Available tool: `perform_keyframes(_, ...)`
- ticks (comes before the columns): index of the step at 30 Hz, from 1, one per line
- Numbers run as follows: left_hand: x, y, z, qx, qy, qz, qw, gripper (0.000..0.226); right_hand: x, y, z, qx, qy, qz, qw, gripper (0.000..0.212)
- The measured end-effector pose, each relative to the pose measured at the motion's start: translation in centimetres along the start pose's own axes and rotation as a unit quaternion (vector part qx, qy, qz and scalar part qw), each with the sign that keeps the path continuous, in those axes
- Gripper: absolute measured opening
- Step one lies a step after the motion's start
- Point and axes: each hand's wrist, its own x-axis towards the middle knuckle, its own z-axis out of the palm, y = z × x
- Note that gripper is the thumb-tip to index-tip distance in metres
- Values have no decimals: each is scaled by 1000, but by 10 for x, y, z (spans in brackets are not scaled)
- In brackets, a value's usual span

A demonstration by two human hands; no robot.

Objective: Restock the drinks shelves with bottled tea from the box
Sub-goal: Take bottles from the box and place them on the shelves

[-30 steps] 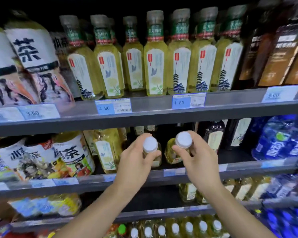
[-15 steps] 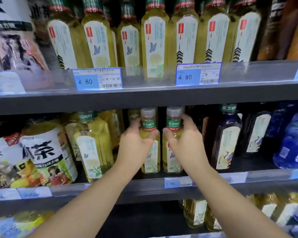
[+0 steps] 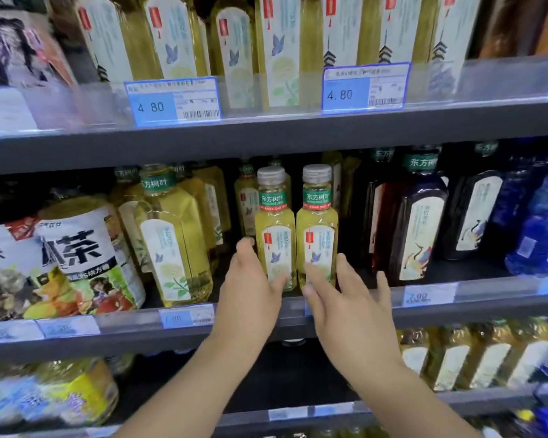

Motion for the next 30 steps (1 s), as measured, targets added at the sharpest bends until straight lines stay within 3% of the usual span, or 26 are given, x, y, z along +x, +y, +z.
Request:
perform_keyframes(2, 19, 4, -1, 35, -41, -50, 997, 64, 12, 2, -4, -13, -57, 3, 998, 47)
perform_keyframes(7, 43, 10, 0, 48, -105, -53, 992, 38, 40, 7, -9, -32, -124, 22, 992, 46)
perform_keyframes(11, 63, 17, 10, 67, -121, -40, 990, 44, 61, 18, -6, -49, -139, 29, 989, 47)
perform_keyframes(15, 90, 25, 22, 127, -143, -82, 978, 49, 91, 33, 6, -38, -182, 14, 982, 50)
perform_keyframes(18, 105, 23, 28, 149, -141, -74, 976, 46, 116, 39, 17, -54, -220, -17, 974, 54)
perform_keyframes(24, 126, 14, 37, 140, -105, -37, 984, 52, 159, 33, 28, -41, -259, 19, 965, 69)
perform_keyframes(28, 133, 11, 40, 116, -77, -18, 990, 71, 173, 24, 30, -41, -243, 31, 969, 76)
perform_keyframes(30, 130, 9, 40, 153, -44, 56, 986, 60, 176, 19, 27, -62, -208, 21, 976, 68)
